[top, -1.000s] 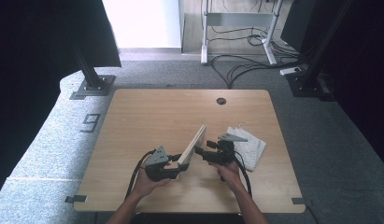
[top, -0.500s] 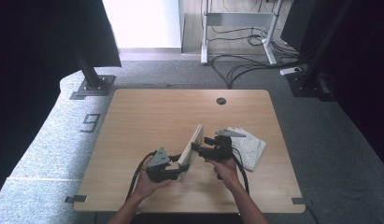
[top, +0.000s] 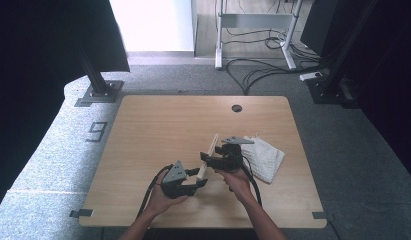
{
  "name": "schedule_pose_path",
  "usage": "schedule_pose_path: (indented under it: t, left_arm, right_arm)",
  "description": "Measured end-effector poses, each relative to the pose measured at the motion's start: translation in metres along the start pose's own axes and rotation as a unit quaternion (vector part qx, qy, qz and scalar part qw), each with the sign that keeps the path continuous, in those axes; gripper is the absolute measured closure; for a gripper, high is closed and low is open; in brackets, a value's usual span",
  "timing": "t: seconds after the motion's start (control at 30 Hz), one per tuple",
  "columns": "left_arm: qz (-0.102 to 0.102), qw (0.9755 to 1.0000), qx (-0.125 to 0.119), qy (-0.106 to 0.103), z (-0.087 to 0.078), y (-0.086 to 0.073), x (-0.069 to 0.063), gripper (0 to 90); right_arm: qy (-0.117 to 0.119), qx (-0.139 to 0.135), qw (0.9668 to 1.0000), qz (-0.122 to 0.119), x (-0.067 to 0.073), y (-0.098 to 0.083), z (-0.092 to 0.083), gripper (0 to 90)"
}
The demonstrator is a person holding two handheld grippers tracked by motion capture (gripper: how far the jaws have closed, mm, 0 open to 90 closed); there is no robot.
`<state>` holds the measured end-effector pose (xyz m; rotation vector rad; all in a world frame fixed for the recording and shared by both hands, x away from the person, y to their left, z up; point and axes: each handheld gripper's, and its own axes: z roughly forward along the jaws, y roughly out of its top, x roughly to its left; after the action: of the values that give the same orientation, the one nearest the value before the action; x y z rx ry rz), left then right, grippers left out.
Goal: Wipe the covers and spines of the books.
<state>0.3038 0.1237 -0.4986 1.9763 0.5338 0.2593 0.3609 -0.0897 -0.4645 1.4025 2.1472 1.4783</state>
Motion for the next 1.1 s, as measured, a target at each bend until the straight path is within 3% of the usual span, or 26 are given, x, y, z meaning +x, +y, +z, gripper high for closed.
schedule_pose_path:
  t: [0.2,0.3,0.47,0.67,0.8,1.0,1.1]
  left_arm:
    - [0.002,0.9998,0.002,-0.018,-0.001,-0.001,0.0,43.7]
    - [0.005,0.9998,0.002,-0.017,-0.003,-0.002,0.0,42.7]
    - [0.002,1.0,0.0,-0.005,-0.007,-0.006,0.006,41.2]
    - [-0.026,0.9993,-0.005,0.024,-0.017,-0.013,0.023,41.2]
    - [-0.044,0.9976,-0.009,0.052,-0.025,-0.017,0.036,40.9]
    - [-0.077,0.9927,-0.025,0.09,-0.038,-0.021,0.056,37.1]
    - [-0.087,0.991,-0.03,0.097,-0.043,-0.021,0.064,34.8]
  right_arm:
    - [-0.021,0.023,0.9989,-0.036,0.007,0.005,0.001,44.9]
    - [-0.051,0.037,0.9965,-0.055,0.008,0.006,0.002,55.1]
    - [-0.049,0.049,0.9957,-0.062,-0.001,0.006,0.0,65.7]
    - [-0.005,0.062,0.9955,-0.071,-0.003,0.005,0.002,69.5]
    - [0.027,0.068,0.9932,-0.09,0.001,0.006,0.002,71.1]
    - [0.065,0.072,0.9852,-0.142,0.016,0.006,0.0,75.1]
    - [0.066,0.077,0.9777,-0.184,0.023,0.006,0.0,76.0]
